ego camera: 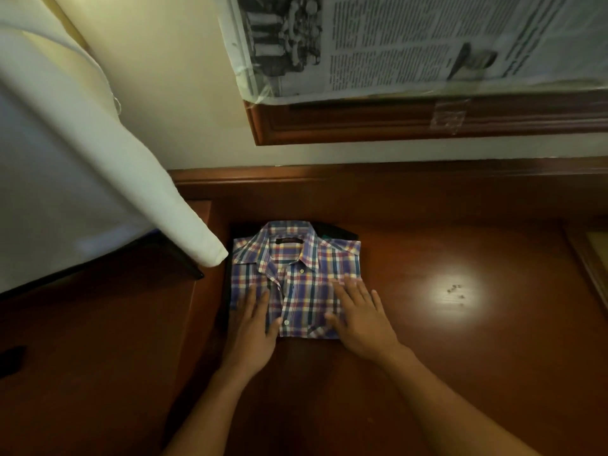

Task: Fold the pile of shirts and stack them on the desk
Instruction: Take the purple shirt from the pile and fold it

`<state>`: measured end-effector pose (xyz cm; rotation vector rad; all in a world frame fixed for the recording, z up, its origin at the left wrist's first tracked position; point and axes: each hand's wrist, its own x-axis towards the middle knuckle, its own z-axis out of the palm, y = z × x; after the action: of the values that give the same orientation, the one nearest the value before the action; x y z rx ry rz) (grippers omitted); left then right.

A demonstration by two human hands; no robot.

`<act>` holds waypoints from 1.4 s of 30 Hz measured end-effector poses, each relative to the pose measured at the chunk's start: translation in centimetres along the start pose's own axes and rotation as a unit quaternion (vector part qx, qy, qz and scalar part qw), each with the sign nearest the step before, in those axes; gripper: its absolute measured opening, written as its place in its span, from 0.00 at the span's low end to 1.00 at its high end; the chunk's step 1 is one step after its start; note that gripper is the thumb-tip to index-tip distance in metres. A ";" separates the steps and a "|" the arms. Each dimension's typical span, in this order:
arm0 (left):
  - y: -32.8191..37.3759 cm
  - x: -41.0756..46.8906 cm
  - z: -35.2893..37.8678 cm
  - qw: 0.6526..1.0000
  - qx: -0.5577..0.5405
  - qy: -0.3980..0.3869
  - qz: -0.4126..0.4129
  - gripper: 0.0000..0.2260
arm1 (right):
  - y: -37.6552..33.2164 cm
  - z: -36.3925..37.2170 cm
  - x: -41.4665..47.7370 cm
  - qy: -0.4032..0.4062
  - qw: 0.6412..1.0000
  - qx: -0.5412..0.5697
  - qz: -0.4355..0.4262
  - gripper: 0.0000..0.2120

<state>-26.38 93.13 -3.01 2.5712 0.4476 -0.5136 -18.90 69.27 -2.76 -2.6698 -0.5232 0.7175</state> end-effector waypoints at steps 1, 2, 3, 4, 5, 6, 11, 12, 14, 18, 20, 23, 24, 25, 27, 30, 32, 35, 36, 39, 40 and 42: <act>0.6 -1.1 -0.4 1.000 -0.020 0.015 0.005 0.30 | 0.4 -1.1 -1.1 0.018 1.000 0.020 0.007 0.34; 1.4 -2.4 -0.7 0.999 -0.040 0.028 0.013 0.30 | 0.7 -2.3 -2.3 0.037 0.998 0.038 0.015 0.34; 2.2 -3.6 -0.9 0.997 -0.057 0.037 0.023 0.29 | 1.1 -3.4 -3.5 0.054 0.997 0.055 0.021 0.35; 3.2 -4.7 -1.2 0.996 -0.071 0.044 0.031 0.29 | 1.4 -4.6 -4.8 0.069 0.995 0.071 0.028 0.36; 4.2 -5.7 -1.2 0.995 -0.082 0.050 0.037 0.29 | 1.9 -5.6 -6.0 0.080 0.992 0.087 0.035 0.36; 5.4 -6.8 -1.3 0.994 -0.092 0.053 0.038 0.29 | 2.4 -6.7 -7.5 0.091 0.989 0.109 0.043 0.37; 13.1 -11.3 -0.3 0.986 -0.122 0.076 0.084 0.29 | 6.5 -10.1 -16.2 0.158 0.964 0.193 0.088 0.35; 15.0 -12.1 0.1 0.985 -0.117 0.075 0.099 0.28 | 7.7 -10.5 -18.2 0.168 0.962 0.194 0.095 0.36; 18.9 -13.9 1.1 0.983 -0.110 0.073 0.126 0.27 | 10.4 -11.4 -22.4 0.172 0.960 0.194 0.102 0.38; 27.6 -18.2 4.0 0.976 -0.136 0.074 0.155 0.26 | 17.5 -12.9 -31.1 0.194 0.957 0.186 0.109 0.42; 32.0 -20.5 6.0 0.973 -0.135 0.074 0.175 0.26 | 21.8 -13.8 -35.3 0.229 0.948 0.180 0.124 0.44; 38.6 -23.6 9.1 0.965 -0.122 0.064 0.224 0.27 | 27.8 -15.2 -41.2 0.278 0.930 0.184 0.158 0.38; 40.6 -24.3 10.1 0.961 -0.120 0.058 0.244 0.28 | 29.7 -15.7 -42.8 0.294 0.923 0.183 0.168 0.37; 42.4 -24.8 10.9 0.956 -0.114 0.049 0.266 0.28 | 31.4 -16.2 -44.3 0.306 0.917 0.182 0.179 0.36; 45.6 -25.3 12.1 0.949 -0.094 0.026 0.299 0.30 | 34.4 -17.1 -46.5 0.323 0.905 0.188 0.202 0.36; 50.0 -24.4 12.8 0.944 -0.053 0.002 0.327 0.33 | 38.4 -18.5 -48.0 0.348 0.888 0.200 0.225 0.36; 52.7 -23.2 13.2 0.939 -0.038 -0.006 0.342 0.33 | 40.4 -19.5 -48.3 0.362 0.878 0.201 0.239 0.36; 56.4 -21.0 14.2 0.931 -0.031 -0.023 0.362 0.33 | 42.9 -20.9 -48.8 0.376 0.865 0.202 0.264 0.35; 57.5 -20.3 14.7 0.929 -0.034 -0.031 0.368 0.33 | 43.7 -21.3 -49.0 0.381 0.861 0.204 0.269 0.35; 61.1 -18.6 16.7 0.920 -0.027 -0.053 0.387 0.32 | 46.2 -22.1 -49.9 0.386 0.852 0.197 0.293 0.35; 62.2 -18.2 17.4 0.918 -0.026 -0.058 0.392 0.32 | 47.1 -22.2 -50.2 0.384 0.850 0.198 0.303 0.35; 64.4 -17.6 18.8 0.913 -0.033 -0.064 0.401 0.31 | 49.1 -22.6 -50.8 0.388 0.839 0.212 0.318 0.35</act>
<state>-21.47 26.08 14.13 2.3574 -0.6156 -0.3404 -34.95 -0.37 17.12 -2.3751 0.6813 -0.1607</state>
